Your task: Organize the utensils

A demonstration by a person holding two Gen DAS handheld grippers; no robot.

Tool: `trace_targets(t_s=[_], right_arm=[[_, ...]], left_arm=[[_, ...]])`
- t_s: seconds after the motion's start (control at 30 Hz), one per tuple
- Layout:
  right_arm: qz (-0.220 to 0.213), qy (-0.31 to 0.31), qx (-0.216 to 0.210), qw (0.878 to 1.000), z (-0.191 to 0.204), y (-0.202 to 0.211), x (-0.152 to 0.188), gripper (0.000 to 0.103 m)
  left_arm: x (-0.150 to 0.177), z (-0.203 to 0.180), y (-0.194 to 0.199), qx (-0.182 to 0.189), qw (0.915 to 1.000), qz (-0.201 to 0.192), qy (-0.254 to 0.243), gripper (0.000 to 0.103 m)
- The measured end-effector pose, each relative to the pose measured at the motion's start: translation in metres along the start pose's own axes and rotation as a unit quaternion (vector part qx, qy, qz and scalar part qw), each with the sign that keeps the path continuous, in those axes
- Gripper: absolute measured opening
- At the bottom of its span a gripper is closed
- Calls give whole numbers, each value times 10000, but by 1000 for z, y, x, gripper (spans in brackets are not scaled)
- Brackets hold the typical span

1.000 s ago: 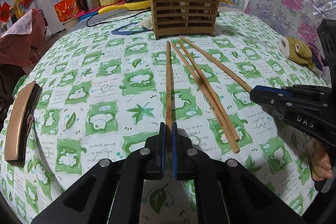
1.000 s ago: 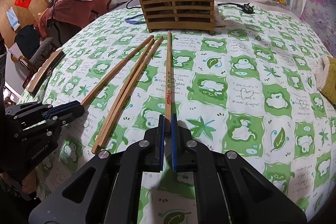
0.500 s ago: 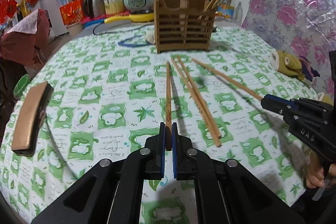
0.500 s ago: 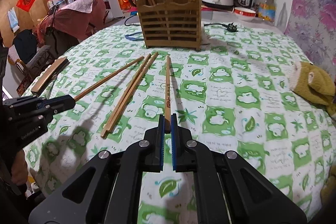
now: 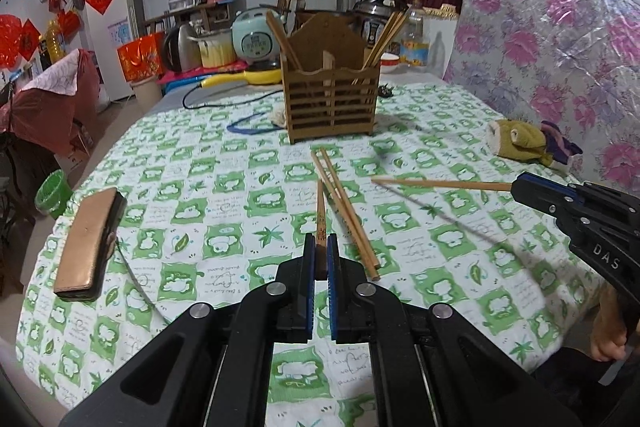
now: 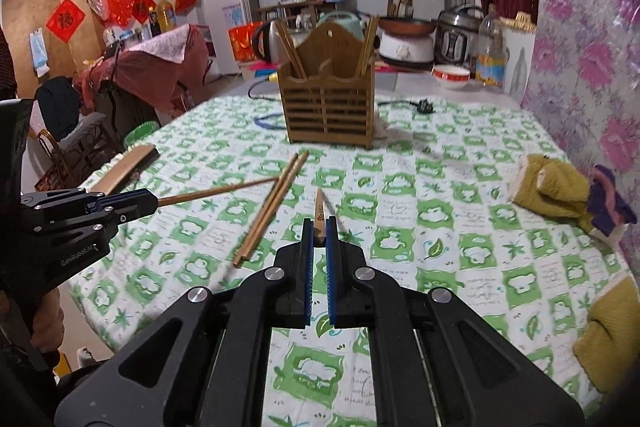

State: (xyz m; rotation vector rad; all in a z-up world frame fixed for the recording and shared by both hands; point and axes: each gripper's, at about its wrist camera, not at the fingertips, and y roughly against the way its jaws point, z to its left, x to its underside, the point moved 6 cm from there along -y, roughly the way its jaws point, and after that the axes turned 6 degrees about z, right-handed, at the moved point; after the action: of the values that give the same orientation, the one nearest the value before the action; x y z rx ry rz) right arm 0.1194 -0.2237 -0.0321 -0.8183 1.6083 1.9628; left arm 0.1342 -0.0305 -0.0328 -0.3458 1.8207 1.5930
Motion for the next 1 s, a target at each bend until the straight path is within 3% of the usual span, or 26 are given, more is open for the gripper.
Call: trace_targets(t_s=[0.53, 1.0], right_arm=[[-609, 92, 22, 9981, 9, 55, -12, 7], [-798, 113, -92, 9967, 5, 57, -56, 7]], left_arm=[[-22, -9, 51, -48, 9986, -516, -59, 6], [-72, -19, 47, 103, 9977, -618, -256, 6]])
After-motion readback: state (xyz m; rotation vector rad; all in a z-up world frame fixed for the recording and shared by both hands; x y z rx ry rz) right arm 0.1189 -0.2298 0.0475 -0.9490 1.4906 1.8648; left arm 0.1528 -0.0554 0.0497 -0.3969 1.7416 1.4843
